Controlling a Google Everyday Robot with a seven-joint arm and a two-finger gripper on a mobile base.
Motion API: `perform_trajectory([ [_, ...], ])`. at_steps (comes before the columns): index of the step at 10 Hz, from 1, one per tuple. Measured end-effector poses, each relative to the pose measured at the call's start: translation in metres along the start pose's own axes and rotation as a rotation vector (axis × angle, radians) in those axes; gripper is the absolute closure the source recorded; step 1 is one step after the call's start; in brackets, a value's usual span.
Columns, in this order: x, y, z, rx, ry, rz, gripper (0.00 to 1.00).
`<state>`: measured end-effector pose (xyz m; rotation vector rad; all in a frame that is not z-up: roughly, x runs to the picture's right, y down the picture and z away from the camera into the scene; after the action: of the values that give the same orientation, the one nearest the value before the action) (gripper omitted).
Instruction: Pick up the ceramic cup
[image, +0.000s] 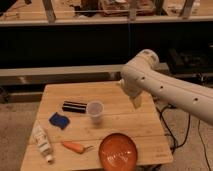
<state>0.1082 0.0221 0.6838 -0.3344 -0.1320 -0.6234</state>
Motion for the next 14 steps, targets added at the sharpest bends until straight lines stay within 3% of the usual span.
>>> perform_trajectory([
  [6, -0.016, -0.018, 0.013, 0.023, -0.029, -0.177, 0.2],
  [14, -0.043, -0.021, 0.038, 0.052, -0.105, -0.314, 0.2],
])
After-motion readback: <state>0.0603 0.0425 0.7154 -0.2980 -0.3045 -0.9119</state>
